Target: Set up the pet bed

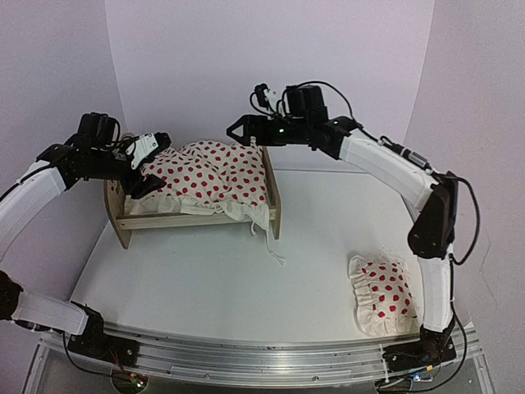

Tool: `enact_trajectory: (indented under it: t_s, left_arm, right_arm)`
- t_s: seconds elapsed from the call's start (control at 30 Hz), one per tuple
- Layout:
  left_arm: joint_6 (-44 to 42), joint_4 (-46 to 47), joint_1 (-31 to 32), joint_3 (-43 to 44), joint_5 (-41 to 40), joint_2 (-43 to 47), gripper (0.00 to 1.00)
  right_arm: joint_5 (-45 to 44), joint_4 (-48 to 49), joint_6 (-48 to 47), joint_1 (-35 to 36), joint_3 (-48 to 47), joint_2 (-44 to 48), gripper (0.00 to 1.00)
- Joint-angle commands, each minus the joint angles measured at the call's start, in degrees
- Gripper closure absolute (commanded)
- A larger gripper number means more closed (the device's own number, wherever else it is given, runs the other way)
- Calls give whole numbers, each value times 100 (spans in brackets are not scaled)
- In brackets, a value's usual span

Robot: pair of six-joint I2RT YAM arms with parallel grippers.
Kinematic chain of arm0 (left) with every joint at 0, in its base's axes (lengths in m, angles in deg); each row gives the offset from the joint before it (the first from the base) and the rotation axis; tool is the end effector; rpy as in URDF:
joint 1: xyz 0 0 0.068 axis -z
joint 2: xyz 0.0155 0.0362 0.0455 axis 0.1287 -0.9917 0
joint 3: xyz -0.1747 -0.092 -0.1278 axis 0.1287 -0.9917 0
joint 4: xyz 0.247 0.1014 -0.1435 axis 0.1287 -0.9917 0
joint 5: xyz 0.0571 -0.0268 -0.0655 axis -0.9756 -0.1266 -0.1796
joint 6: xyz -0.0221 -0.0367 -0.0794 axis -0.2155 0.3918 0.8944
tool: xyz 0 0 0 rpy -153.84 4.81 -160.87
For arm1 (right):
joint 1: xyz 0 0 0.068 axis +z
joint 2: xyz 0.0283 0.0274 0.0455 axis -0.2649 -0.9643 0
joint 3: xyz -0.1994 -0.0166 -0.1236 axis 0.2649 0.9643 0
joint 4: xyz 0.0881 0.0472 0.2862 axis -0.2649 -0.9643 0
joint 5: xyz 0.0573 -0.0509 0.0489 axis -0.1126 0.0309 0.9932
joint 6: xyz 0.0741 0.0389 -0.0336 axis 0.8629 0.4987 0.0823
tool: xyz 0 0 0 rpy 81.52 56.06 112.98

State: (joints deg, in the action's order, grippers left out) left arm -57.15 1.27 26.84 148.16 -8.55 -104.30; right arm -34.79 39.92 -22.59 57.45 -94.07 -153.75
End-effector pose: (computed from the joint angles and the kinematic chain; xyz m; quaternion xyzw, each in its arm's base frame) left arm 0.3247 -0.1383 0.3139 0.5178 0.7101 -0.0217 0.4767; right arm 0.4108 0.3907 0.3548 -0.2321 0.7465 0.3621 0.5077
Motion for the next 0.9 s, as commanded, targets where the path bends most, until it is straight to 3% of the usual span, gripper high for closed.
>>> enact_trajectory:
  t_s: [0.0,0.17,0.37,0.67,0.77,0.87]
  left_arm:
    - [80,-1032,-316,873,-1943,-719,23]
    - [-374,-1484,-609,1600,-2684,-1556,20]
    - [-526,-2252,-848,2035,-2875,-2639,23]
    - [-453,-2028,-876,1662,-2851,-3337,28]
    - [-435,-1953,-873,1533,-2823,-3412,45]
    - [-373,-2000,-871,1772,-2725,-3305,84]
  right_arm:
    - [-470,-213,-57,377,-1051,-1310,7]
    - [-863,573,-107,620,-1348,-1931,11]
    - [-948,800,-229,773,-1088,-2086,11]
    - [-1026,1033,-277,837,-711,-2144,10]
    - [-966,1091,-286,837,-695,-2144,10]
    - [-978,1129,-300,836,-591,-2063,10]
